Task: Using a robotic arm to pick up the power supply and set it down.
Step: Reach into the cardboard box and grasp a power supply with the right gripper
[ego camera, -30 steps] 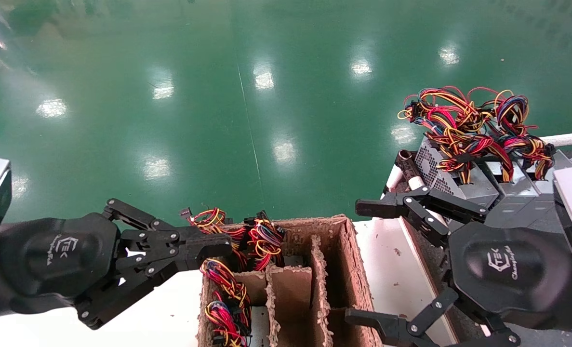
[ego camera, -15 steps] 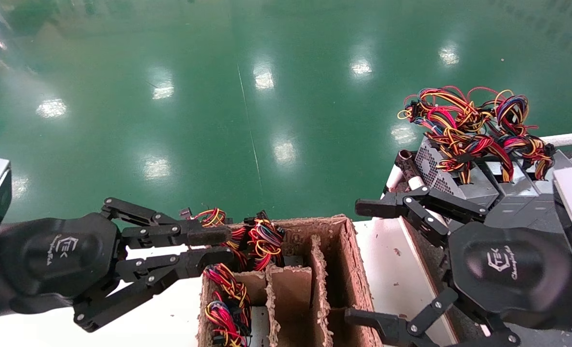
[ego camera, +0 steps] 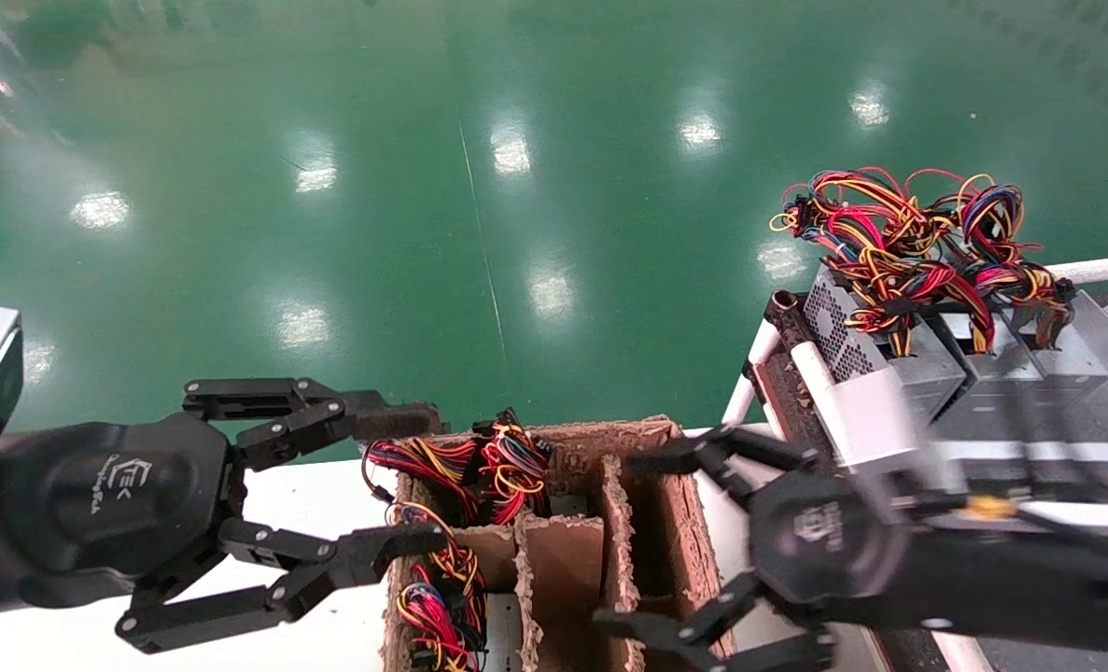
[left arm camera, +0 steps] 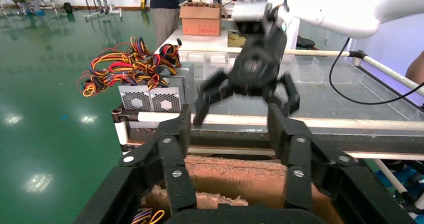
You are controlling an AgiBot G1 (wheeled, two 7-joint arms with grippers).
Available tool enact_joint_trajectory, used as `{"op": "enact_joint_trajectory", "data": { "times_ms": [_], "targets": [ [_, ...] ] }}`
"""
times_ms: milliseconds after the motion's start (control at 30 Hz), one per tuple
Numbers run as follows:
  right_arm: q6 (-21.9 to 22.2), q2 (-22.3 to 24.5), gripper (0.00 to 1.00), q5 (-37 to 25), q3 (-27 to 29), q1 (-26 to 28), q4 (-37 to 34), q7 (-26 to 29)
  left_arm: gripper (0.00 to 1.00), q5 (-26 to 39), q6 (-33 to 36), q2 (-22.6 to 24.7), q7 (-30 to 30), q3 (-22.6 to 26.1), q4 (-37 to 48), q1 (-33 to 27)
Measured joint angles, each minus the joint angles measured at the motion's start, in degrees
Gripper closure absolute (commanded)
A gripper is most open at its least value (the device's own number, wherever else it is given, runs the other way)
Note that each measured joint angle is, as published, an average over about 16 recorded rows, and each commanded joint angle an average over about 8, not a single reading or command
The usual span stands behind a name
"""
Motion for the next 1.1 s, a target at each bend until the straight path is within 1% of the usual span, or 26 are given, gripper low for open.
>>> {"op": "enact_joint_trajectory", "data": {
  "times_ms": [300,333,367,567,600,633,867,1100],
  "targets": [
    [0.2,-7.4,0.00,-7.8,-6.4,2.8,-3.7,3.0,0.00,0.0,0.0,0.0,0.0,0.0,0.0,0.0],
    [0.2,-8.2,0.06,-8.5,-7.0,3.0,-4.1,3.2,0.00,0.0,0.0,0.0,0.0,0.0,0.0,0.0],
    [0.2,-9.0,0.15,-9.1,-7.6,3.2,-4.5,3.4,0.00,0.0,0.0,0.0,0.0,0.0,0.0,0.0],
    [0.3,-13.2,0.89,-12.3,-10.5,3.9,-6.8,3.9,0.00,0.0,0.0,0.0,0.0,0.0,0.0,0.0],
    [0.4,-13.8,0.96,-12.7,-10.8,3.9,-7.2,4.0,0.00,0.0,0.0,0.0,0.0,0.0,0.0,0.0],
    [0.5,-14.3,0.99,-13.1,-11.1,4.0,-7.5,4.0,0.00,0.0,0.0,0.0,0.0,0.0,0.0,0.0],
    [1.8,-17.6,1.00,-15.0,-12.7,4.1,-9.5,4.1,0.00,0.0,0.0,0.0,0.0,0.0,0.0,0.0],
    [4.1,-19.8,1.00,-16.7,-13.5,4.0,-10.4,4.2,0.00,0.0,0.0,0.0,0.0,0.0,0.0,0.0]
  ]
}}
